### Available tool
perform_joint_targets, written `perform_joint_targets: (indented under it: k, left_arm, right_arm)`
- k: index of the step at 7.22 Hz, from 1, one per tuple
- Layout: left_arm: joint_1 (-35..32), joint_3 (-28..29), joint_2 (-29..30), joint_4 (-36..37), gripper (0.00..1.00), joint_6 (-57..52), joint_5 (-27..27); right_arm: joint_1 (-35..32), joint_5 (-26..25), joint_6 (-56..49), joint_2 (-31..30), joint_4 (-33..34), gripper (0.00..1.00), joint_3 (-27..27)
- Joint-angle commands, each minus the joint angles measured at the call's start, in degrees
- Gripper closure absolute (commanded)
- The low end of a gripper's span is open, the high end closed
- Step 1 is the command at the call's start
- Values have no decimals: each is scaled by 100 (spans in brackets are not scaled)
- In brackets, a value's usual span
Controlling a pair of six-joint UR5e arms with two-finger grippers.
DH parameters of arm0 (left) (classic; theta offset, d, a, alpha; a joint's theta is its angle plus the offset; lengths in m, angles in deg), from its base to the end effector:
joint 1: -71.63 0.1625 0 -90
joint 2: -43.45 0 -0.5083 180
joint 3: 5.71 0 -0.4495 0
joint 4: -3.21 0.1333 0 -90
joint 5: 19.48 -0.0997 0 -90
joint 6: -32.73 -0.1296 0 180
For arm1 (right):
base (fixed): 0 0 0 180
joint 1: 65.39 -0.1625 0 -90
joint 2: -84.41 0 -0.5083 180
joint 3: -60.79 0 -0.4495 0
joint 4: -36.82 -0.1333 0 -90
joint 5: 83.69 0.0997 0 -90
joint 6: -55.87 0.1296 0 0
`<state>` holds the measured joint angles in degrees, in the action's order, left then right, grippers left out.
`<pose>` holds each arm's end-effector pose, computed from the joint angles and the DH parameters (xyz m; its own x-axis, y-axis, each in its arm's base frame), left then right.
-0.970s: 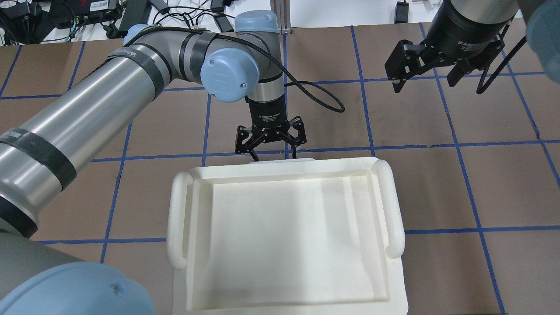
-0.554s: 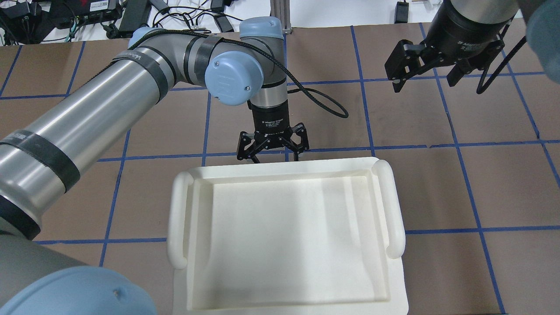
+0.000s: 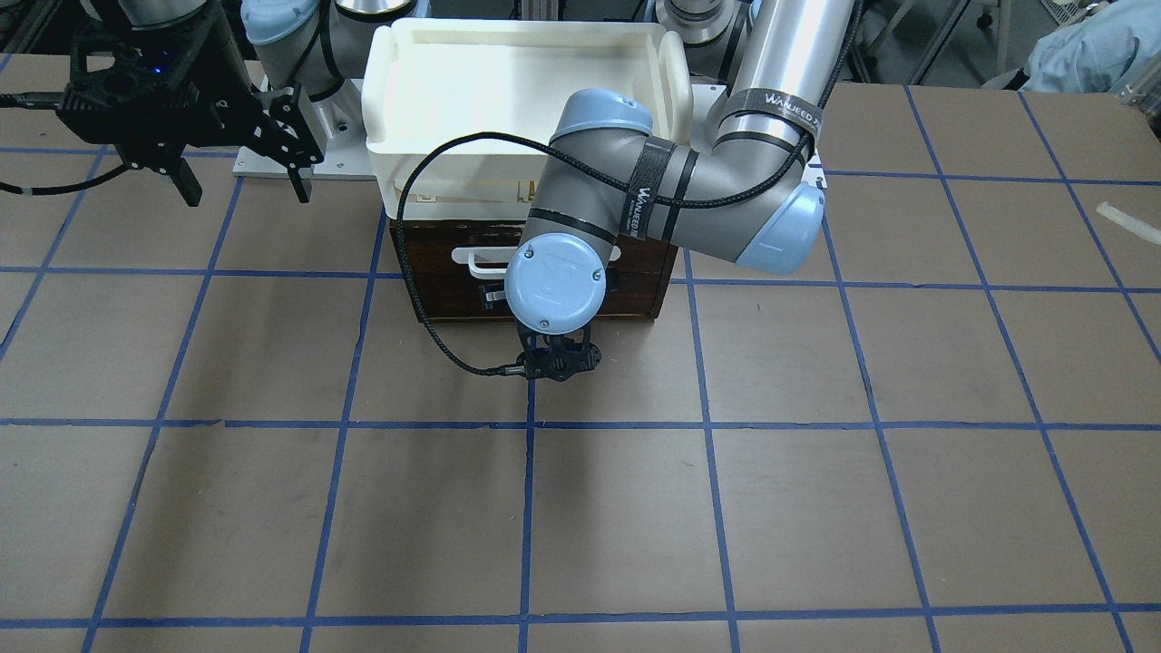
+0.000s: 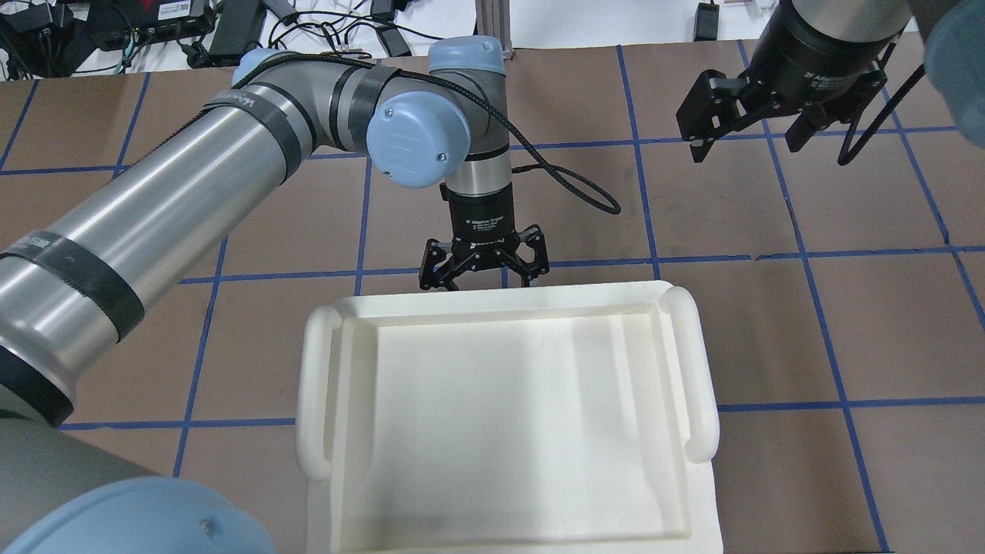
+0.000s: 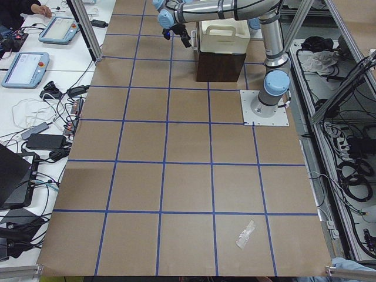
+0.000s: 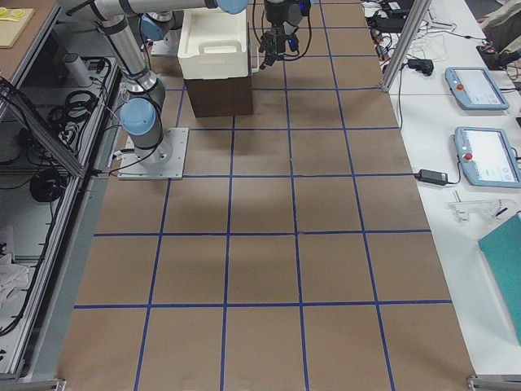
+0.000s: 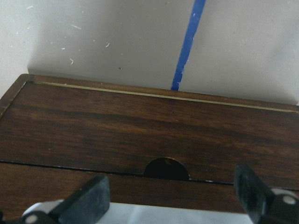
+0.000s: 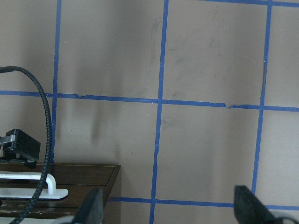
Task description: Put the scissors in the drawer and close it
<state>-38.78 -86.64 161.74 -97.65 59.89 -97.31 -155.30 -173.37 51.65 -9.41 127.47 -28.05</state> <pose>-0.3905 -0.5889 0.3025 -0.9857 -0.1550 -0.0665 -0.1665 0.8320 0.5292 0.1332 -0.5261 0.5895 -0.9974 -0.0722 0.0017 -0.0720 0.9926 -0.0982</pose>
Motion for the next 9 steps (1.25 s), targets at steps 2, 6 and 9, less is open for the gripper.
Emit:
perform_joint_targets:
  k: [2, 6, 9]
  left_arm:
    - [29, 15, -25, 1020, 0, 8, -22]
    - [12, 112, -900, 1711, 0, -53, -769]
    - [125, -19, -2156, 898, 0, 25, -1313]
  right_arm:
    - [0, 3, 0, 5, 6, 0, -2]
    - [0, 3, 0, -4, 6, 0, -2]
    - [0, 3, 0, -4, 14, 0, -10]
